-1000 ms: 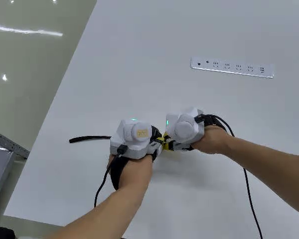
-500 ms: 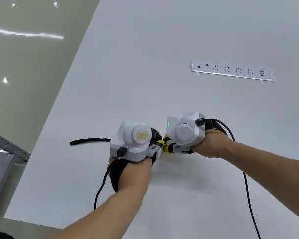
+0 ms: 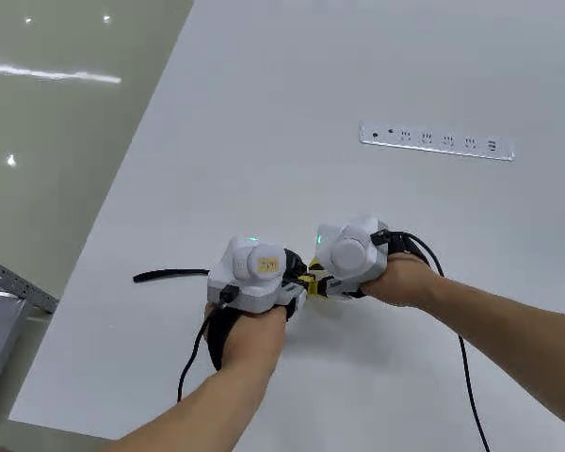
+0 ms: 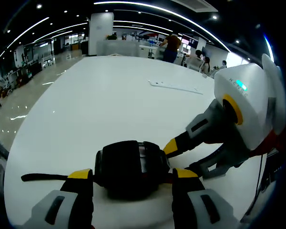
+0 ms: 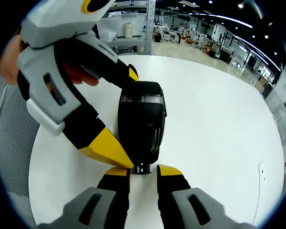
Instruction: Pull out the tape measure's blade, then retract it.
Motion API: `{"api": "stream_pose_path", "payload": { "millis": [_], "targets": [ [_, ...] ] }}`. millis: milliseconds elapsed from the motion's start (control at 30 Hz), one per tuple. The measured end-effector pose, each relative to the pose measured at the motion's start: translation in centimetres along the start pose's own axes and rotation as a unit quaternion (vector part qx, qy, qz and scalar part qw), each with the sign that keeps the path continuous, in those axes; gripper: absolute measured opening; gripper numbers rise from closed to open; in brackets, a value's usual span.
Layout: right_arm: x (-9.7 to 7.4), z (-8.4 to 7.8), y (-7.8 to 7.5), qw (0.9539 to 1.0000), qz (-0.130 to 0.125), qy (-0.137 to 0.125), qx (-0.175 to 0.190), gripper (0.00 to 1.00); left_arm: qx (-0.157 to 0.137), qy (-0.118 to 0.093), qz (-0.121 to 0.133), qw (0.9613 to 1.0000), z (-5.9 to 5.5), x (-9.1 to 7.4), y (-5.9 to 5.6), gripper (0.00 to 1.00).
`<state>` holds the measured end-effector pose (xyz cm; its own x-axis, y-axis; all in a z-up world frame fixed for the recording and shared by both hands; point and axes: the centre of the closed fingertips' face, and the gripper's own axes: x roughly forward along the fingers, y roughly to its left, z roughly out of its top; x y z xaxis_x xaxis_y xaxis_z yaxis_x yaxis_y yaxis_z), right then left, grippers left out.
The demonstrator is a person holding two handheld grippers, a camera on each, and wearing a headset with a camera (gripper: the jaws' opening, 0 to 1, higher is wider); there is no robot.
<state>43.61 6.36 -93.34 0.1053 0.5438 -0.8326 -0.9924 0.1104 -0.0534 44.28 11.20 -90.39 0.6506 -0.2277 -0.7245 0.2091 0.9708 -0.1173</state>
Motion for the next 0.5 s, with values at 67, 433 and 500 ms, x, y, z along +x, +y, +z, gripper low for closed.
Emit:
{"api": "stream_pose_path", "payload": {
  "millis": [67,433,500],
  "targets": [
    [-0.1,-0.1,-0.1,1.0000,-0.004,0.001,0.002,0.23,0.001,0.000,0.001,1.0000,0.0,-0.1,0.1,0.64],
    [-1.4,-0.1,0.0,0.9985,-0.026,-0.010,0.046,0.28,0.013,0.000,-0.004,0.9999,-0.1,-1.0,0.2,0.68],
    [-1.7,-0.1,0.1,0.9982,-0.031,-0.012,0.051,0.29,0.014,0.000,-0.005,0.9999,-0.2,-1.2,0.2,0.68]
  ]
}}
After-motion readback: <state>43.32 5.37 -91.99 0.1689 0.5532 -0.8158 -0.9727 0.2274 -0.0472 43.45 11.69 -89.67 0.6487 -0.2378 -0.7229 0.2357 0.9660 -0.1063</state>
